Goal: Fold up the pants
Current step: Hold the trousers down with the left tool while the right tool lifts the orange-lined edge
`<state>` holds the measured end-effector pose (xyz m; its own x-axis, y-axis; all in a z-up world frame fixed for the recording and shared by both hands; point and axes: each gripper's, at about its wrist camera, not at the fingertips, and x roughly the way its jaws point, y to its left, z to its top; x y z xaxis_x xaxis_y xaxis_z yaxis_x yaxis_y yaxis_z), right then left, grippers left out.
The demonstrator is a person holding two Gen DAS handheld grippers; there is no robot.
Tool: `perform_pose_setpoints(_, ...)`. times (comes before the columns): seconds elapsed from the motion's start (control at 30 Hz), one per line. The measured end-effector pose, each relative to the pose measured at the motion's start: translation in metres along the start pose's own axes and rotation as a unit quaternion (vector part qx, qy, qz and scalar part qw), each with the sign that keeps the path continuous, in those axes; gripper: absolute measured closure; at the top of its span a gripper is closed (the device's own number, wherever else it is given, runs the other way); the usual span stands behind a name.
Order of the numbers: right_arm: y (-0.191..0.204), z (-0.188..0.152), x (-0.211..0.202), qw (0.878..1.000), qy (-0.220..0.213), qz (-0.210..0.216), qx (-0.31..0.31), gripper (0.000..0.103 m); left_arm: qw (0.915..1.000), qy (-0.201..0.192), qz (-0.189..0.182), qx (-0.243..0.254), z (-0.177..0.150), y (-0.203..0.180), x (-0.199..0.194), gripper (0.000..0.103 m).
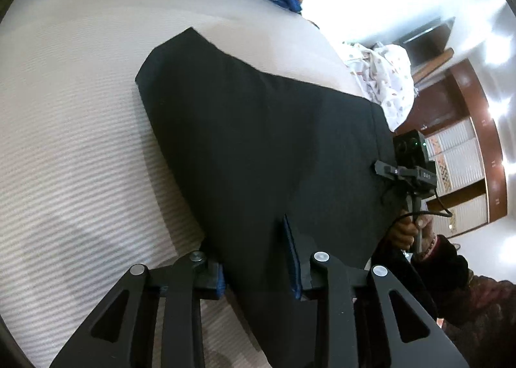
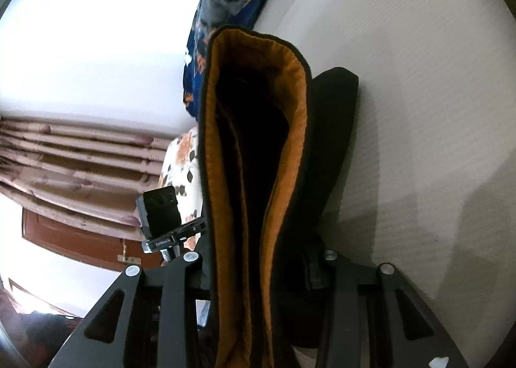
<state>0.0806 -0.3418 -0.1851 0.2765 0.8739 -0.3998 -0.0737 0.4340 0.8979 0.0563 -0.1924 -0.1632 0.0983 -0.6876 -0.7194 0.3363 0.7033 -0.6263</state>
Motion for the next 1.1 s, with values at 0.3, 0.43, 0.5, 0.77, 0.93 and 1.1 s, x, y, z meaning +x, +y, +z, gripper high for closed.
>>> perform_pose_setpoints(0.3,0.014,0.006,0.02,0.998,0.025,-0.055,-0.01,0.073,0.9958,-0.024,0.052,0.071,-0.004,-0.044,0.015,0.035)
perform_pose_setpoints(0.43,0.021,0.004,0.024,0.996,0.018,-0.084,-0.021,0.072,0.982,-0.053,0.141,0.114,-0.016,-0.062,0.022,0.062)
perform_pose_setpoints(0.5,0.023,0.003,0.026,0.995,0.013,-0.091,-0.024,0.072,0.9766,-0.074,0.162,0.12,-0.018,-0.065,0.017,0.073)
perform_pose_setpoints(0.77,0.029,-0.005,0.036,0.998,-0.004,-0.067,0.001,0.072,0.9426,-0.103,0.25,0.196,-0.033,-0.087,0.01,0.079)
perform_pose_setpoints(0.93,0.03,-0.01,0.05,0.999,-0.009,-0.05,0.01,0.072,0.9367,-0.115,0.269,0.192,-0.035,-0.083,-0.002,0.079)
perform_pose_setpoints(1.1,0.038,-0.007,0.066,0.999,-0.005,-0.04,0.008,0.072,0.9333,-0.121,0.281,0.188,-0.045,-0.074,-0.017,0.079)
